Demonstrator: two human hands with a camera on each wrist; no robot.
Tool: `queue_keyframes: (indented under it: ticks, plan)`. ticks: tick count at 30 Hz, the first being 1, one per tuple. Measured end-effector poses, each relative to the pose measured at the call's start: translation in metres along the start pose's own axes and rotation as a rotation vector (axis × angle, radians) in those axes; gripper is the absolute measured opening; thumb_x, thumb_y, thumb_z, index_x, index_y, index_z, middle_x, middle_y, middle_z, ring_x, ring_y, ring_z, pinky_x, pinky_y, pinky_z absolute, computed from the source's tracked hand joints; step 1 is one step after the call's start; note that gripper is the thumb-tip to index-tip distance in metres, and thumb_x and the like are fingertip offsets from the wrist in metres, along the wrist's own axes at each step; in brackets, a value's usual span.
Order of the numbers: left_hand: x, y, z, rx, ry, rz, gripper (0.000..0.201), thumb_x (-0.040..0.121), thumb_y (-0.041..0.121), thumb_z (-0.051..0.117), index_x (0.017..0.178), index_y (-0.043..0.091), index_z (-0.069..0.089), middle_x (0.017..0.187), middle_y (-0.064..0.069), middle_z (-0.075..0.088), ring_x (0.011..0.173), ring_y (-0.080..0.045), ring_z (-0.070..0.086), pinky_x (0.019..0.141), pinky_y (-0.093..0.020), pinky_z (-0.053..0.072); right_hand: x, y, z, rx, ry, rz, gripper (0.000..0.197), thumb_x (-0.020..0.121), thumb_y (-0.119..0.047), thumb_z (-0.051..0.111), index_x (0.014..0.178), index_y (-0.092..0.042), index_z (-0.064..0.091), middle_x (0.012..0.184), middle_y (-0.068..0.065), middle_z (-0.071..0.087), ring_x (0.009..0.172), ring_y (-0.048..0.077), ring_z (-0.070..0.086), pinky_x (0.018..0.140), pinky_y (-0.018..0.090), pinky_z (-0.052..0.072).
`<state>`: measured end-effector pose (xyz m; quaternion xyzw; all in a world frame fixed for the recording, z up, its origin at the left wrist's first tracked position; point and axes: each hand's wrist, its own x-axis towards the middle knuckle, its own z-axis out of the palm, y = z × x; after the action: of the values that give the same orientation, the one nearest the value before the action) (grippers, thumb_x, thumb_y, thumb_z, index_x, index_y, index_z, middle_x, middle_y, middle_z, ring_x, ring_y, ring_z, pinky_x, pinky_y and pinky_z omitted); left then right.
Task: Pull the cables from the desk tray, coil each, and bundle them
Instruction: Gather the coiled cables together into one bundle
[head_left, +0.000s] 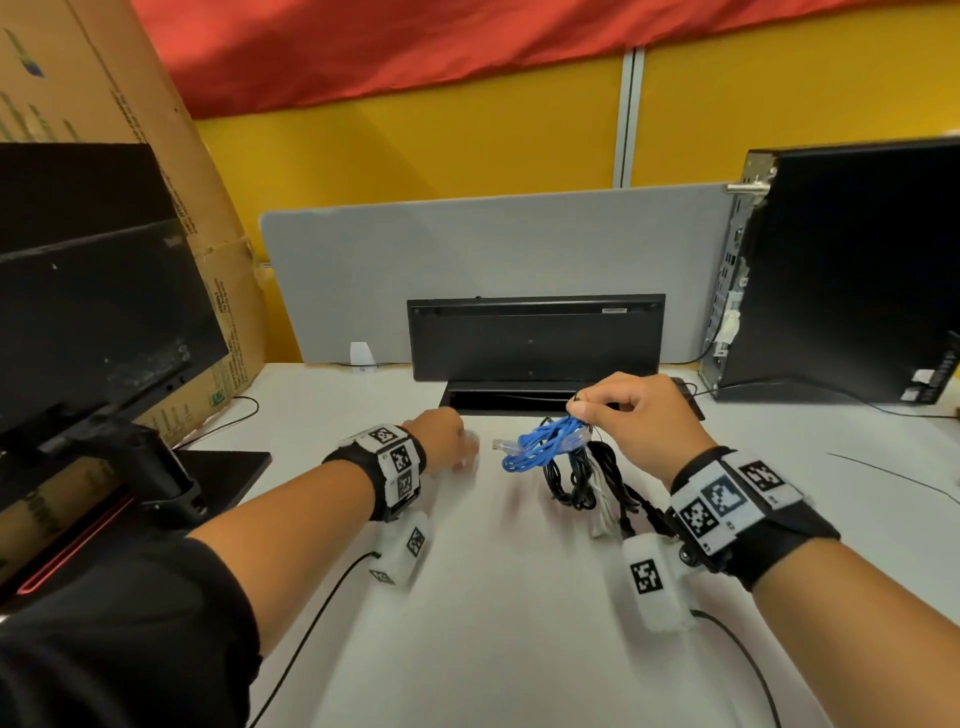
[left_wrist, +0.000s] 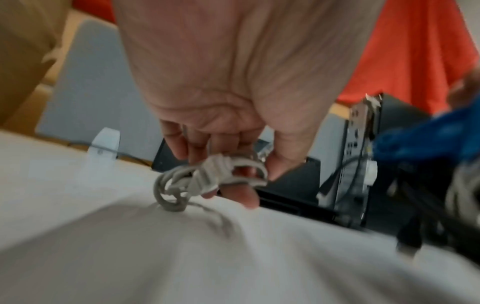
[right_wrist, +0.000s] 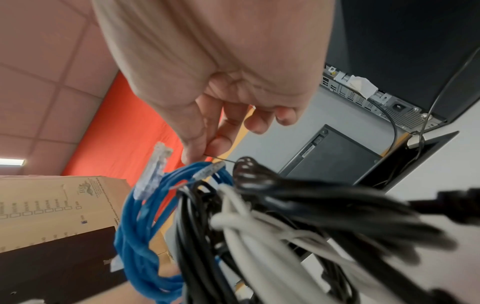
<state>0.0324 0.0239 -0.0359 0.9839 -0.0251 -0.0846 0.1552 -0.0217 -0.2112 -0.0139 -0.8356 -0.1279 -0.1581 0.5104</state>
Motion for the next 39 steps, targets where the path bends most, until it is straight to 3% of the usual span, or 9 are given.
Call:
queue_keyframes:
  ticks: [5, 7, 11, 16, 23, 28, 32, 36, 39]
  plan:
    - [-0.027, 0.032, -0.024, -0.786, 0.097, 0.066, 0.023, 0.095, 0.012, 0.049, 0.083, 0.001, 0.065, 0.055, 0.0, 0.062, 0.044, -0.003, 0.056, 0.05, -0.015, 0.047, -0.006, -0.006, -0.001, -0.01, -0.045, 0.023, 0.015, 0.084, -0.017, 0.073, 0.073, -0.027, 0.075, 0.083, -0.009, 0.069, 0.077, 0.002, 0.063, 0.072, 0.016, 0.043]
    - [-0.041, 0.046, -0.033, -1.043, 0.076, 0.123, 0.024, 0.095, 0.013, 0.051, 0.092, -0.005, 0.068, 0.065, -0.007, 0.066, 0.055, -0.01, 0.061, 0.062, -0.022, 0.053, -0.008, -0.01, -0.002, -0.024, -0.068, 0.027, 0.015, 0.083, -0.016, 0.074, 0.073, -0.027, 0.075, 0.081, -0.01, 0.068, 0.076, 0.002, 0.063, 0.073, 0.017, 0.043]
    - [-0.067, 0.066, -0.046, -1.175, -0.113, 0.256, 0.03, 0.095, 0.006, 0.043, 0.108, -0.011, 0.065, 0.096, -0.026, 0.07, 0.068, -0.022, 0.066, 0.075, -0.032, 0.056, -0.012, -0.018, -0.002, -0.102, -0.101, 0.025, 0.016, 0.082, -0.019, 0.076, 0.068, -0.027, 0.074, 0.078, -0.01, 0.066, 0.073, 0.002, 0.06, 0.072, 0.021, 0.042]
    - [-0.086, 0.074, -0.051, -0.983, -0.224, 0.362, 0.05, 0.081, -0.019, 0.028, 0.111, -0.006, 0.067, 0.1, -0.026, 0.07, 0.082, -0.031, 0.07, 0.08, -0.038, 0.058, -0.016, -0.028, -0.002, -0.217, -0.134, -0.025, 0.008, 0.083, -0.015, 0.072, 0.077, -0.016, 0.078, 0.081, -0.002, 0.067, 0.076, 0.013, 0.061, 0.075, 0.029, 0.047]
    - [-0.087, 0.069, -0.044, -0.73, -0.03, 0.439, 0.017, 0.085, 0.002, 0.069, 0.101, 0.007, 0.076, 0.088, -0.014, 0.075, 0.078, -0.026, 0.072, 0.074, -0.037, 0.061, -0.02, -0.035, 0.0, -0.307, -0.191, -0.027, 0.013, 0.087, -0.016, 0.067, 0.091, -0.014, 0.079, 0.093, 0.005, 0.071, 0.089, 0.022, 0.065, 0.086, 0.04, 0.052]
    - [-0.083, 0.071, -0.039, -0.648, 0.152, 0.386, 0.003, 0.081, 0.01, 0.075, 0.079, 0.01, 0.078, 0.069, -0.005, 0.074, 0.063, -0.015, 0.071, 0.063, -0.026, 0.06, -0.022, -0.038, 0.0, -0.218, -0.169, -0.024, 0.011, 0.084, -0.019, 0.072, 0.075, -0.022, 0.078, 0.075, -0.006, 0.065, 0.07, 0.006, 0.057, 0.068, 0.021, 0.043]
    - [-0.084, 0.068, -0.037, -0.648, 0.184, 0.416, 0.004, 0.083, 0.01, 0.074, 0.082, 0.009, 0.077, 0.07, -0.006, 0.073, 0.059, -0.013, 0.069, 0.059, -0.023, 0.058, -0.022, -0.039, -0.001, -0.183, -0.168, -0.028, 0.025, 0.084, -0.017, 0.072, 0.063, -0.032, 0.073, 0.071, -0.01, 0.063, 0.064, 0.003, 0.055, 0.062, 0.015, 0.038]
    - [-0.087, 0.071, -0.035, -0.45, 0.326, 0.508, 0.012, 0.088, 0.01, 0.067, 0.077, 0.01, 0.072, 0.068, -0.001, 0.068, 0.059, -0.009, 0.061, 0.061, -0.023, 0.055, -0.021, -0.041, -0.002, -0.139, -0.165, -0.038, 0.012, 0.084, -0.011, 0.07, 0.081, -0.018, 0.079, 0.076, 0.0, 0.069, 0.066, 0.008, 0.058, 0.065, 0.017, 0.043]
    - [-0.09, 0.072, -0.037, -0.283, 0.399, 0.532, 0.019, 0.089, 0.01, 0.061, 0.07, 0.014, 0.06, 0.065, 0.005, 0.057, 0.057, -0.007, 0.05, 0.055, -0.017, 0.042, -0.022, -0.041, -0.003, -0.104, -0.148, -0.012, 0.011, 0.083, -0.01, 0.072, 0.083, -0.017, 0.08, 0.068, -0.011, 0.068, 0.06, -0.002, 0.058, 0.062, 0.012, 0.044]
